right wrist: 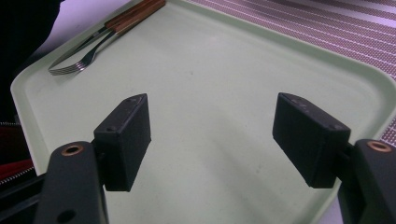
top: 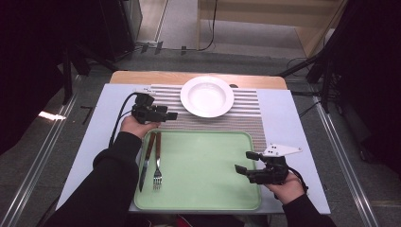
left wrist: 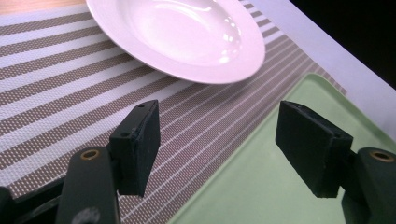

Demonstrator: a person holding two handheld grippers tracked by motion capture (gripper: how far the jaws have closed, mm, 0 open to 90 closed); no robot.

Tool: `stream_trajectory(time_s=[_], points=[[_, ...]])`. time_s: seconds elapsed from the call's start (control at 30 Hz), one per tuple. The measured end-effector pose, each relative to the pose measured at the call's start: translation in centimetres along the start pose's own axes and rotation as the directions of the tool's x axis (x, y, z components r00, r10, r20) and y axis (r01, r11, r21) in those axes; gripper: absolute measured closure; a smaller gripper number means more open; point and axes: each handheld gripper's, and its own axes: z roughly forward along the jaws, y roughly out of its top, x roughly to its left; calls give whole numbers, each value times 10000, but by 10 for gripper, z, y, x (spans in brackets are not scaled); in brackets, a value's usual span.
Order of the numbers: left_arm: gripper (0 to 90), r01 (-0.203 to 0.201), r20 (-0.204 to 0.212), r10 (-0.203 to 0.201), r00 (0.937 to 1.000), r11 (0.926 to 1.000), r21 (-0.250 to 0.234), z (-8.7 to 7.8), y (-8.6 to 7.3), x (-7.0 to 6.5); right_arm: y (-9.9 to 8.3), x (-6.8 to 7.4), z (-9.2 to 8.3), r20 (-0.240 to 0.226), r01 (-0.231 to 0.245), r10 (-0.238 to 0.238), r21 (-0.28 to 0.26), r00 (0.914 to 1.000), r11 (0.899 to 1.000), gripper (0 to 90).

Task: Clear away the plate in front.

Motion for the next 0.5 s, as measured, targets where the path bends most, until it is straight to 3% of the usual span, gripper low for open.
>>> stream_trajectory(time_s=[0.1,0.5], points=[[305,-48,29,49,10000,9998,-206,3,6,1,0,-1,-1,40,-38,38,-23,10000,10000,268],[305,-313,-214,312,9993,9995,-76,19,31,1,-1,-4,-4,81,-106,106,-70,9999,9999,268]])
